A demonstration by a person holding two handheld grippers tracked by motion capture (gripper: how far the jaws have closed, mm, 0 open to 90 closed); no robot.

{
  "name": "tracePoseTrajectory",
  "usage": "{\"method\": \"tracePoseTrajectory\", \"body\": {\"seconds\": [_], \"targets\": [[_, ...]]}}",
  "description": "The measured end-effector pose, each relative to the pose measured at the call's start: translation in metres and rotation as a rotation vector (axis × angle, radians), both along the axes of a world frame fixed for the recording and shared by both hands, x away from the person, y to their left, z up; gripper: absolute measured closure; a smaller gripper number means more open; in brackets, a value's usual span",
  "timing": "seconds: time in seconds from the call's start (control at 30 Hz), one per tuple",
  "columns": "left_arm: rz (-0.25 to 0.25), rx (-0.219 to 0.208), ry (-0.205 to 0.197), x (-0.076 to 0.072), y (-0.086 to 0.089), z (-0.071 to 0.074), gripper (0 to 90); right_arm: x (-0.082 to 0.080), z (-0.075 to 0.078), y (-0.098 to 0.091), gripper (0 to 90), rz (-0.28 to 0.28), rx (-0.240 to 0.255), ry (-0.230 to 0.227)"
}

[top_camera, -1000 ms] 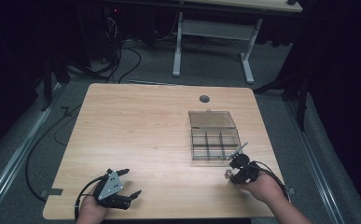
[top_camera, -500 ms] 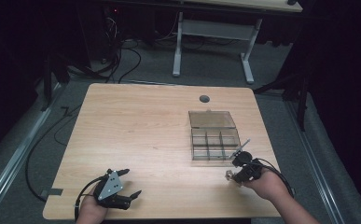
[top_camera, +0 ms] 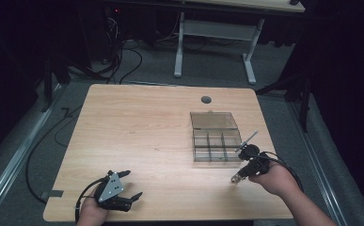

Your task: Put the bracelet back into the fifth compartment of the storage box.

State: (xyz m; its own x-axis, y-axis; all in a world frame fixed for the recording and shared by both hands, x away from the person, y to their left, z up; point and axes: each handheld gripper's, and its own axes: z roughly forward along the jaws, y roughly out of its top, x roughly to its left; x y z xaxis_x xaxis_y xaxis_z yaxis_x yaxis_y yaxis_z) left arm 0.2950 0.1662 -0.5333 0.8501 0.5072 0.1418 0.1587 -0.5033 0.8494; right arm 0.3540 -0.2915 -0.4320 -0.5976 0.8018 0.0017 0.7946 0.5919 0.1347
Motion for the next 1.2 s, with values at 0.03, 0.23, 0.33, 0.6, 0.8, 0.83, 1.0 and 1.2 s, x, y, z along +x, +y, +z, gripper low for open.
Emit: {"method": "tracePoseTrajectory", "body": {"seconds": [0.03, 0.23, 0.33, 0.6, 0.8, 0.83, 1.0, 1.2], "targets": [[0.000, 0.000, 0.000, 0.000, 0.000, 0.000, 15.8, 0.000, 0.003, 0.000, 79.0, -0.001, -0.004, -0.003], [-0.001, 0.000, 0.000, 0.000, 0.000, 0.000, 15.8, 0.004, 0.021, 0.001, 79.0, -0.002, -0.001, -0.008], [-0.002, 0.000, 0.000, 0.000, 0.000, 0.000, 15.8, 0.005, 0.026, 0.001, 79.0, 0.005, -0.003, -0.004], [-0.002, -0.001, 0.001, 0.000, 0.000, 0.000, 15.8, 0.010, 0.045, 0.002, 79.0, 0.004, 0.010, 0.008], [-0.002, -0.001, 0.001, 0.000, 0.000, 0.000, 15.8, 0.014, 0.061, 0.005, 78.9, 0.014, 0.008, 0.020], [-0.002, -0.002, 0.001, 0.000, 0.000, 0.000, 15.8, 0.015, 0.062, 0.006, 78.9, 0.015, 0.009, 0.020], [-0.002, -0.003, 0.001, 0.000, 0.000, 0.000, 15.8, 0.018, 0.071, 0.008, 78.9, 0.014, 0.003, 0.022], [-0.003, -0.005, 0.002, 0.000, 0.001, 0.000, 15.8, 0.021, 0.077, 0.011, 79.0, 0.016, 0.001, 0.025]]}}
